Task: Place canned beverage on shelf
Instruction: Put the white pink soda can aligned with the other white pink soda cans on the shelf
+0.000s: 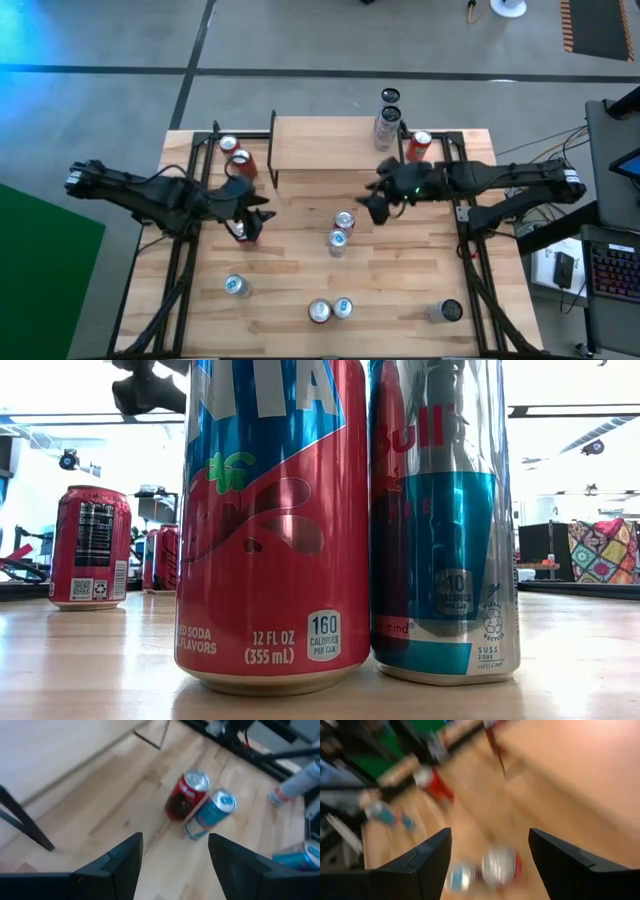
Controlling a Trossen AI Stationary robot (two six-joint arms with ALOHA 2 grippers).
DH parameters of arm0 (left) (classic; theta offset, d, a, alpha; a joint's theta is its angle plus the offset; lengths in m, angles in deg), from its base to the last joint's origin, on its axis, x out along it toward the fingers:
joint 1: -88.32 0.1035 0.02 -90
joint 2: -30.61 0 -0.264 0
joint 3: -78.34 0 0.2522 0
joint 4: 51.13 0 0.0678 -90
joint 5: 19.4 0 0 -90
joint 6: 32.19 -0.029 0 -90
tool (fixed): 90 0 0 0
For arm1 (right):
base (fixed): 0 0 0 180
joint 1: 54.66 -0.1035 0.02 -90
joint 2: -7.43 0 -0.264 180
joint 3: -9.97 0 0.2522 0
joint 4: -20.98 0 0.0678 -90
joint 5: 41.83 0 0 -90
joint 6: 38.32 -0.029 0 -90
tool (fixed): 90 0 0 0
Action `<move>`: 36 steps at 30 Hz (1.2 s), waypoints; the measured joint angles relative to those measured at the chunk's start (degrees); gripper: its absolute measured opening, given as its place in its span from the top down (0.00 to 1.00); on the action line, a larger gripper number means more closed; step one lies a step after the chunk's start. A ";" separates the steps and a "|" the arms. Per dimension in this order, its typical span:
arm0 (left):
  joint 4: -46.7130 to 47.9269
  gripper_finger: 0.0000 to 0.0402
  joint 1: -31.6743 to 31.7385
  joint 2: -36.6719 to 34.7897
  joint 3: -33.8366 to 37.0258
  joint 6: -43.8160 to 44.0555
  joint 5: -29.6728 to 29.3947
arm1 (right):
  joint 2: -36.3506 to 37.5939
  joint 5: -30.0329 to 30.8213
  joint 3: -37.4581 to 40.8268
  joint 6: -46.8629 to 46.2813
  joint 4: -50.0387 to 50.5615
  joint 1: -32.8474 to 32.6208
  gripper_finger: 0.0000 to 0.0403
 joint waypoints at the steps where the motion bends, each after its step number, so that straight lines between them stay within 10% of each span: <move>1: 0.00 0.47 -0.16 0.41 0.06 -0.02 0.69 | -0.72 -0.10 -1.32 -3.51 5.51 -1.01 0.37; 8: -2.00 0.47 -1.03 3.30 0.18 -4.04 0.77 | -5.76 -8.31 -11.79 -19.74 38.91 -8.26 0.37; 24: -17.67 0.47 -8.64 17.58 -3.83 8.94 -6.84 | -5.89 -20.65 -16.31 -8.58 45.31 -18.72 0.25; 36: -17.78 0.47 -16.18 38.81 -28.96 11.45 -20.79 | -4.89 -20.49 -16.31 -1.07 44.73 -32.98 0.25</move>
